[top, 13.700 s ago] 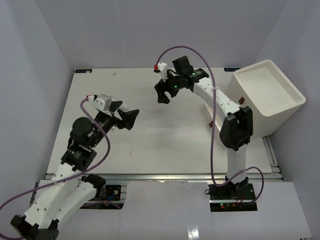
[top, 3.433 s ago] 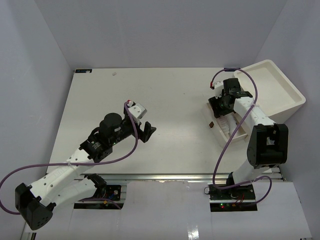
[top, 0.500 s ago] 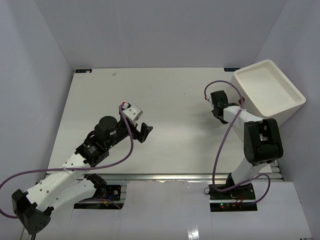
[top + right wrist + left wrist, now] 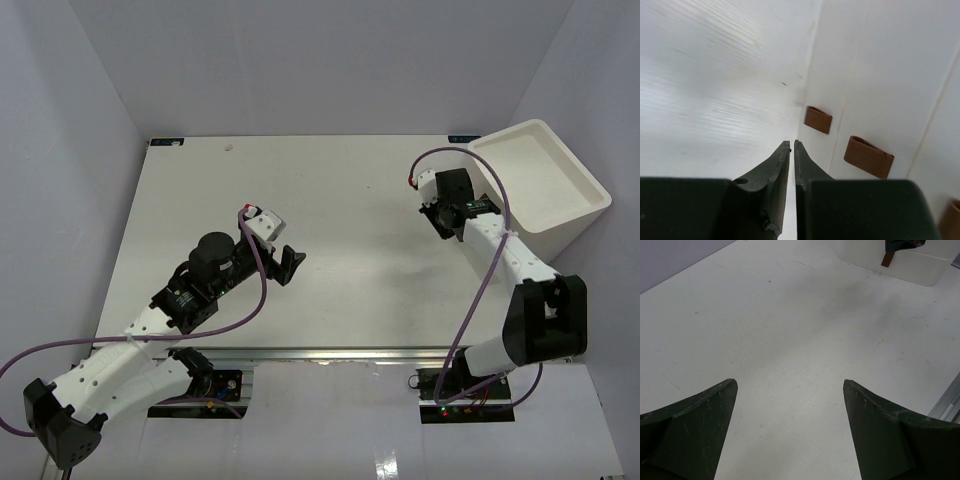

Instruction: Organize the makeup

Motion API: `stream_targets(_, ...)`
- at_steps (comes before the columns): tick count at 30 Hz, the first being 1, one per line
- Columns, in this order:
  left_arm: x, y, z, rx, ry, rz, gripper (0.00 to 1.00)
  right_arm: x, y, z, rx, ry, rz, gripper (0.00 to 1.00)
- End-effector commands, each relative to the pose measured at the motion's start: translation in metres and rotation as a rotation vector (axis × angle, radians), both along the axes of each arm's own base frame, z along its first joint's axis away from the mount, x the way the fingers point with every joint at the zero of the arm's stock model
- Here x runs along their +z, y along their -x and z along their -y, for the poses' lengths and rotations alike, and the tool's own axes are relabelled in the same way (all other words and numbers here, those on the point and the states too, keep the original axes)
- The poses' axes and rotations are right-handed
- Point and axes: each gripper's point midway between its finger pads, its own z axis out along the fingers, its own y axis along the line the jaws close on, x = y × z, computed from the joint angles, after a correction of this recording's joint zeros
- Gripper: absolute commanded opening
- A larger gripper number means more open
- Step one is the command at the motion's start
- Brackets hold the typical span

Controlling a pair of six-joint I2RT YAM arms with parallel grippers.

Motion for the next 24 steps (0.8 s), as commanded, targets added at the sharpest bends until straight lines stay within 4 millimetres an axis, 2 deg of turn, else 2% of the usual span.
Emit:
stream_targets(1,0.002,-0.002,-0.003,0.015,0.005,0.020,0.98,0.085,0.014,-0.080,0.291,-0.384,0.127,0.17)
stream_targets(3,0.001,-0.002,-0.004,0.016,0.002,0.020,0.98,0.108,0.021,-0.090,0.336,-0.439,0.178,0.27)
stream_targets(4,0.001,-0.002,-0.004,0.020,0.004,0.020,0.98,0.119,0.026,-0.101,0.388,-0.492,0.194,0.32)
stream_targets(5,0.001,-0.002,-0.004,0.020,0.003,0.020,0.98,0.129,0.034,-0.110,0.429,-0.541,0.209,0.41)
stream_targets(6,0.001,-0.002,-0.004,0.019,0.003,0.019,0.98,0.138,0.041,-0.117,0.463,-0.582,0.223,0.53)
stream_targets(7,0.001,-0.002,-0.004,0.018,0.004,0.020,0.98,0.143,0.044,-0.120,0.476,-0.602,0.239,0.75)
stream_targets(8,0.001,-0.002,-0.004,0.017,0.004,0.020,0.98,0.147,0.046,-0.122,0.484,-0.623,0.252,0.90)
stream_targets(14,-0.001,-0.001,-0.002,0.006,0.005,0.017,0.98,0.153,0.058,-0.127,0.456,-0.717,0.263,0.90)
stream_targets(21,-0.009,-0.001,0.000,0.001,-0.003,-0.005,0.98,0.161,0.071,-0.115,0.446,-0.711,0.359,0.90)
stream_targets(24,-0.011,-0.002,-0.001,0.012,-0.010,-0.008,0.98,0.161,0.072,-0.105,0.382,-0.718,0.436,0.90)
